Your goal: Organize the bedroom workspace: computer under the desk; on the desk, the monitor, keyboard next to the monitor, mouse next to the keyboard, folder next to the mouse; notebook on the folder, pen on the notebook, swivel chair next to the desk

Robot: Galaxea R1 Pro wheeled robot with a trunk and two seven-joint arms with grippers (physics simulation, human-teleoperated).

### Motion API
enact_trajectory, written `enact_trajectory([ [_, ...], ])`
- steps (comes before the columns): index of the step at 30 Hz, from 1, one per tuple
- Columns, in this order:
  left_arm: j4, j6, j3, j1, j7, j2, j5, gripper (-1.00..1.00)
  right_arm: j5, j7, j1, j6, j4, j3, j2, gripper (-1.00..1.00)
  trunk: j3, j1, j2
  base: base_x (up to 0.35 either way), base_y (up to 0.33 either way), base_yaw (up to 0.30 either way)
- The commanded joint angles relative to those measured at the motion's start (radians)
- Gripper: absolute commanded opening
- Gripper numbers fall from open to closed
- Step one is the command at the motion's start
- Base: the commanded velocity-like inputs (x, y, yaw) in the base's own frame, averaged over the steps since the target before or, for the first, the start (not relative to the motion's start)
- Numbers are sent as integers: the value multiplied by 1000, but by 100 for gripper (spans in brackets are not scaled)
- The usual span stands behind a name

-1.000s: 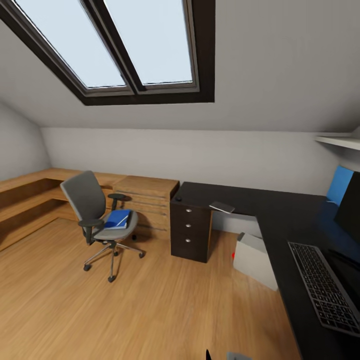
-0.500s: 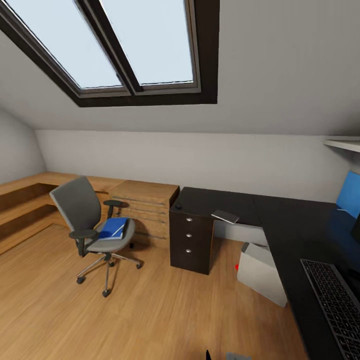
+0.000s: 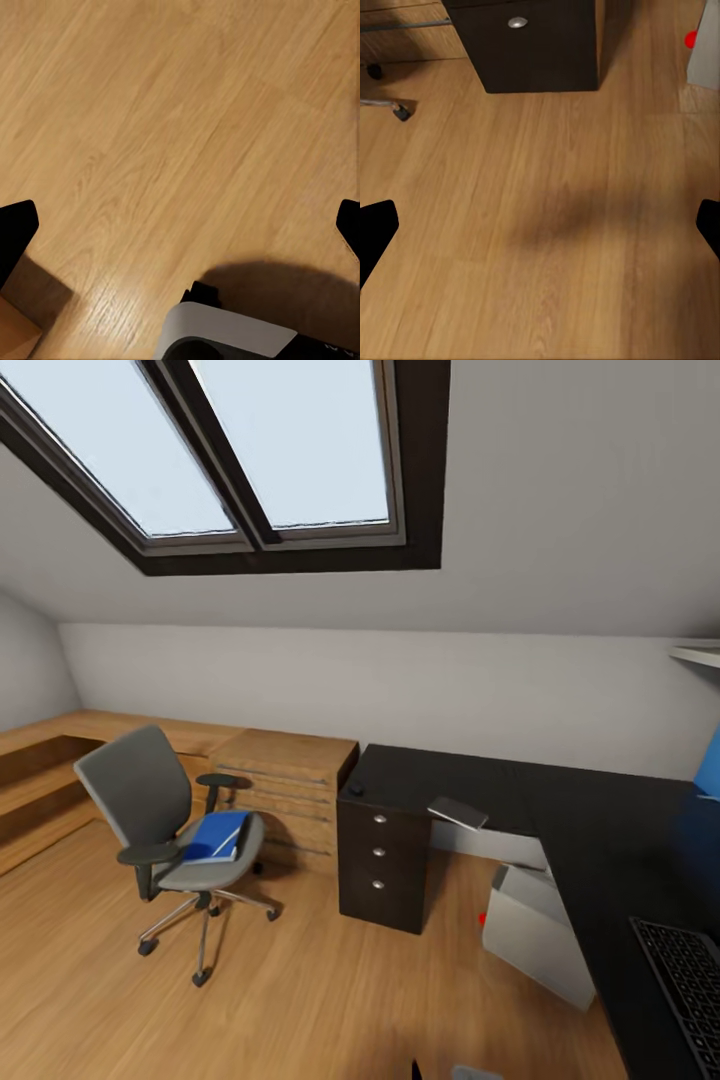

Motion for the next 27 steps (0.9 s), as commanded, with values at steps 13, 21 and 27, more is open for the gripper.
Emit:
enact_trajectory([
  [13,-1,-4,-7,0,7,1,10,100,-5,-5,-1,-3,0,9,0,100,40,-49,90,329,0,0],
  [21,-1,-4,-7,0,8,1,10,100,-5,-6,-1,-3,0,9,0,100,65,-80,146,329,0,1],
  [27,-1,-6,-7,0,8,0,9,100,-5,-6,-1,-3,2,9,1,100,84,-103,188,329,0,165],
])
